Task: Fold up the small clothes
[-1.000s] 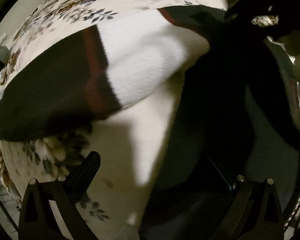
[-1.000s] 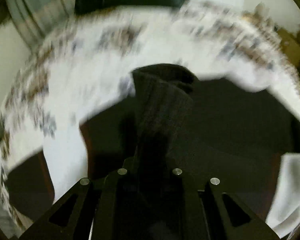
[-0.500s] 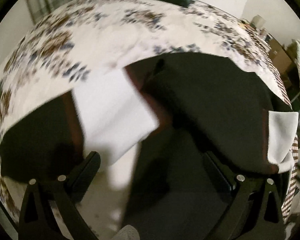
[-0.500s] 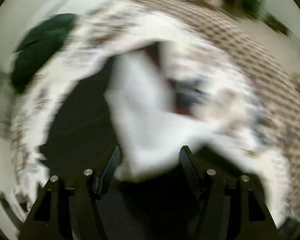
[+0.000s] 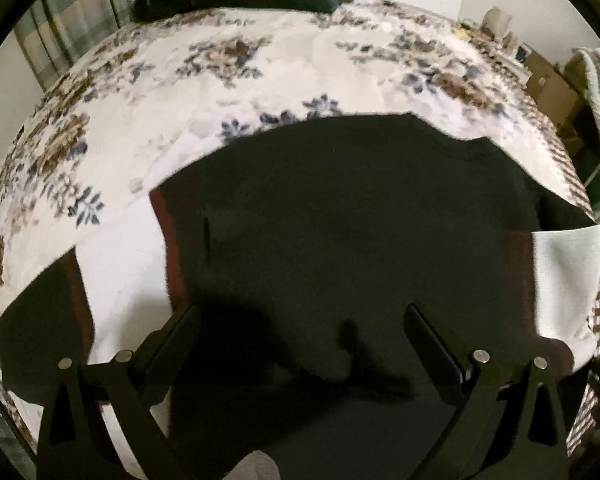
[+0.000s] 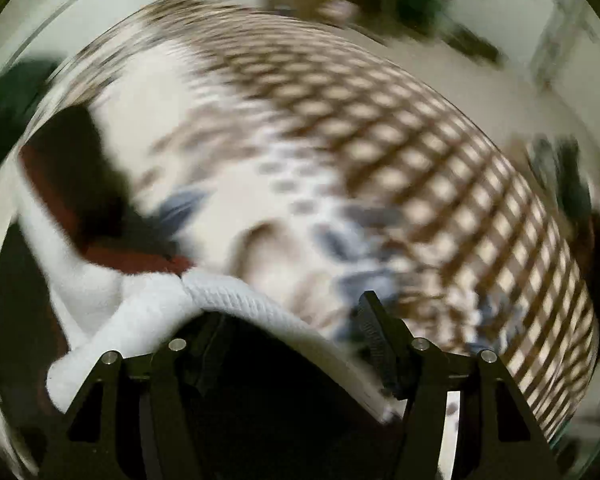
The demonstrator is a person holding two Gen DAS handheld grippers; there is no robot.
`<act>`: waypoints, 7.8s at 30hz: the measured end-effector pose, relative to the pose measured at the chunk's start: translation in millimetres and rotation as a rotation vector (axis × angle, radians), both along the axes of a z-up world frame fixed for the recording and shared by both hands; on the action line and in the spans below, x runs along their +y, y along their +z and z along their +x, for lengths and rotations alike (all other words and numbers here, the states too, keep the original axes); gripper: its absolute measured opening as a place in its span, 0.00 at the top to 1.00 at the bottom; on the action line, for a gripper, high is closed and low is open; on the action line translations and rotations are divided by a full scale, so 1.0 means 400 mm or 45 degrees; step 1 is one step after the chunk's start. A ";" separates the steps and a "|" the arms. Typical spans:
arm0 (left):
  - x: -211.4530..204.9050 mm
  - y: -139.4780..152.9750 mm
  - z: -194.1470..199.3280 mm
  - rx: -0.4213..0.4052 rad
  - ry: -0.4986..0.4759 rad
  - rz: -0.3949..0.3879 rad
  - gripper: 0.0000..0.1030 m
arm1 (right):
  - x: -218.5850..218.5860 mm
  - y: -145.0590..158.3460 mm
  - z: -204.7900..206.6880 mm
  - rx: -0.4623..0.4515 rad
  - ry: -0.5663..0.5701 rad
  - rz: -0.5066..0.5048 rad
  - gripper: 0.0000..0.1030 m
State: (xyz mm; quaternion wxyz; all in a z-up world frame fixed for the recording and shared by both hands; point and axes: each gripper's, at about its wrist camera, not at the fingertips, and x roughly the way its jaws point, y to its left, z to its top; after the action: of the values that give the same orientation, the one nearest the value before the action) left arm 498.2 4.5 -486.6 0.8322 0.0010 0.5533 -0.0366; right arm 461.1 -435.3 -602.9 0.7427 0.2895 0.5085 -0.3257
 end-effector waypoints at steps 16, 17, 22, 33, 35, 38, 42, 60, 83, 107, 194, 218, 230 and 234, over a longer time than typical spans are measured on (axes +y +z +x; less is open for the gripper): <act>0.077 -0.059 0.019 0.094 0.115 0.087 0.00 | -0.114 0.137 -0.063 -0.285 0.070 0.424 0.34; 0.083 -0.055 0.021 0.084 0.121 0.089 0.00 | -0.099 0.143 -0.020 -0.309 0.130 0.438 0.34; 0.136 -0.074 0.030 0.107 0.196 0.086 0.00 | -0.053 0.016 0.237 -0.212 0.296 0.491 0.53; 0.393 -0.008 -0.188 0.006 0.485 -0.105 0.00 | -0.005 0.124 0.155 -0.155 0.445 0.264 0.29; 0.475 -0.017 -0.247 0.018 0.611 -0.132 0.00 | 0.043 0.150 0.071 -0.155 0.483 0.245 0.28; 0.651 -0.074 -0.351 0.065 0.922 -0.207 0.00 | 0.136 0.168 0.013 -0.134 0.510 0.203 0.24; 0.863 -0.167 -0.440 0.047 1.325 -0.327 0.00 | 0.324 0.149 0.033 -0.090 0.531 0.206 0.24; 0.983 0.059 -0.306 -0.448 1.234 -0.157 0.89 | 0.510 0.079 0.062 0.175 0.529 -0.129 0.24; -0.312 0.322 -0.032 -0.470 -0.208 -0.226 0.90 | 0.082 0.136 -0.135 0.119 0.214 -0.008 0.03; -0.121 0.083 -0.099 -0.092 0.047 -0.027 0.06 | -0.183 0.205 -0.178 -0.314 0.207 0.524 0.03; 0.207 0.294 -0.023 -0.269 0.211 -0.883 0.90 | -0.127 0.514 -0.234 -0.549 0.438 0.667 0.86; 0.168 -0.021 0.382 0.048 0.342 -0.727 0.21 | -0.227 0.200 0.459 -0.343 0.504 0.512 0.10; 0.229 0.012 0.006 0.047 0.462 -0.563 0.18 | -0.188 0.272 0.036 -0.265 0.238 0.310 0.05; 0.239 -0.050 -0.093 0.166 0.619 -0.719 0.18 | -0.197 0.141 -0.071 -0.247 0.046 0.562 0.05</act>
State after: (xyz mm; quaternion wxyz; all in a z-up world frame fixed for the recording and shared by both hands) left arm 460.8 100.2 -506.6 0.7471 -0.3622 0.5572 0.0108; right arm 432.7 -514.1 -546.5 0.7125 0.4654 0.4988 -0.1640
